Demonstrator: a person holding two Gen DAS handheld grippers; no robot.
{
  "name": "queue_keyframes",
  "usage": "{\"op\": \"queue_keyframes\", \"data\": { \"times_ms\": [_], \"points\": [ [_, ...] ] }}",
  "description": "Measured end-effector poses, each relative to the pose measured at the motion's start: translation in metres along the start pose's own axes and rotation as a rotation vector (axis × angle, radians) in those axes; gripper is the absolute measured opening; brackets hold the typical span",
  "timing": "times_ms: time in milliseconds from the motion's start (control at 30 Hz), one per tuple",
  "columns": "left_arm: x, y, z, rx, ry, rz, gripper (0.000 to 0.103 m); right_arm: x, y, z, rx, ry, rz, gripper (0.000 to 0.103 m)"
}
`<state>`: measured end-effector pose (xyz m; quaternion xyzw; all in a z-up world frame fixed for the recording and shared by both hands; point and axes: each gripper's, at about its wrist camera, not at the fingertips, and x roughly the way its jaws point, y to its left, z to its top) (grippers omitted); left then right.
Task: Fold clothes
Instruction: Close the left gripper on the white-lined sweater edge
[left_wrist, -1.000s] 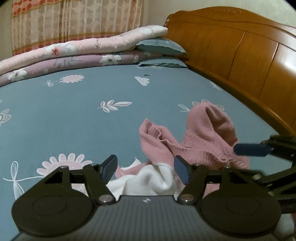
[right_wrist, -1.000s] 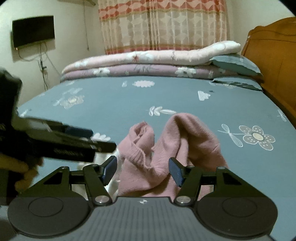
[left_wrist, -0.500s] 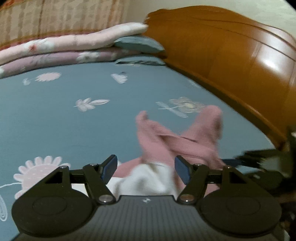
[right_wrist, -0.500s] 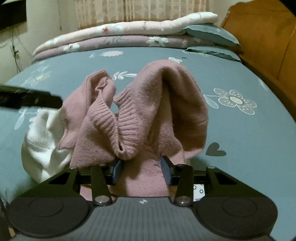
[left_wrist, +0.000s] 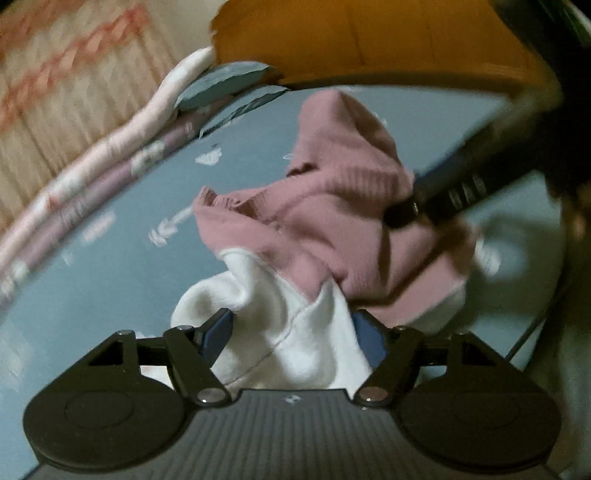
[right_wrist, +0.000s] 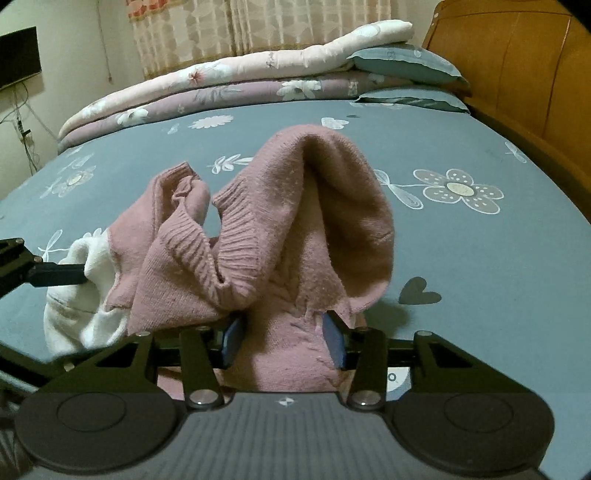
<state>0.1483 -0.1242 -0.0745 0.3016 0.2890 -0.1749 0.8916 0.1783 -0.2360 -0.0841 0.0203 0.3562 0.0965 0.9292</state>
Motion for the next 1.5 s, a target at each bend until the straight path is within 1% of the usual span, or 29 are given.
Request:
{"op": "queue_keyframes", "data": {
  "times_ms": [33,100,300,433,633,767,933,1000,1033,1100,1133,1167,1200,1233,1267,1300,1333,1367,1400,1500],
  "points": [
    [-0.001,-0.003,-0.002,0.029,-0.002,0.045,0.075,-0.001,0.0,-0.001,-0.001,-0.002,-0.002,0.052],
    [-0.005,-0.001,-0.004,0.037,-0.006,0.101,0.075,-0.004,0.003,-0.001,-0.006,-0.006,-0.004,0.053],
    [-0.021,0.032,-0.023,-0.094,0.01,0.179,0.075,-0.015,0.007,0.001,-0.011,-0.019,-0.012,0.055],
    [-0.024,0.055,-0.039,-0.181,0.051,0.22,0.075,-0.021,0.013,0.001,-0.019,-0.028,-0.006,0.056],
    [-0.039,0.061,-0.044,-0.257,0.043,0.163,0.075,-0.031,0.021,0.002,-0.037,-0.044,0.016,0.057],
    [-0.047,0.054,-0.031,-0.259,0.004,0.135,0.075,-0.036,0.025,0.004,-0.045,-0.056,0.022,0.057],
    [-0.039,0.038,-0.01,-0.229,-0.022,0.109,0.075,-0.041,0.026,0.003,-0.051,-0.061,0.026,0.057],
    [-0.036,0.032,-0.001,-0.216,-0.032,0.099,0.073,-0.043,0.025,0.002,-0.047,-0.062,0.025,0.057],
    [-0.034,0.028,0.003,-0.21,-0.037,0.095,0.07,-0.044,0.024,0.001,-0.044,-0.064,0.026,0.057],
    [-0.025,0.021,0.011,-0.184,-0.024,0.103,0.068,-0.045,0.021,0.0,-0.04,-0.067,0.026,0.057],
    [-0.019,0.018,0.014,-0.167,-0.016,0.108,0.064,-0.045,0.02,0.0,-0.039,-0.068,0.026,0.057],
    [-0.018,0.019,0.014,-0.168,-0.011,0.115,0.055,-0.046,0.018,-0.001,-0.038,-0.07,0.026,0.057],
    [-0.019,0.021,0.013,-0.173,-0.008,0.123,0.05,-0.046,0.016,-0.001,-0.036,-0.071,0.027,0.057],
    [-0.019,0.023,0.012,-0.179,-0.004,0.13,0.04,-0.046,0.014,-0.002,-0.035,-0.072,0.027,0.057],
    [-0.019,0.025,0.011,-0.184,-0.001,0.138,0.037,-0.046,0.012,-0.002,-0.034,-0.074,0.027,0.057],
    [-0.019,0.028,0.01,-0.189,0.003,0.145,0.035,-0.047,0.011,-0.003,-0.033,-0.075,0.027,0.057],
    [-0.019,0.03,0.009,-0.194,0.007,0.153,0.029,-0.047,0.009,-0.003,-0.032,-0.077,0.027,0.057],
    [-0.019,0.032,0.008,-0.2,0.01,0.16,0.019,-0.047,0.007,-0.004,-0.031,-0.078,0.027,0.057],
    [-0.02,0.034,0.007,-0.205,0.014,0.168,0.017,-0.047,0.005,-0.004,-0.03,-0.08,0.027,0.057],
    [-0.02,0.041,0.004,-0.221,0.025,0.191,0.014,-0.048,0.0,-0.006,-0.026,-0.084,0.028,0.057]
  ]
}}
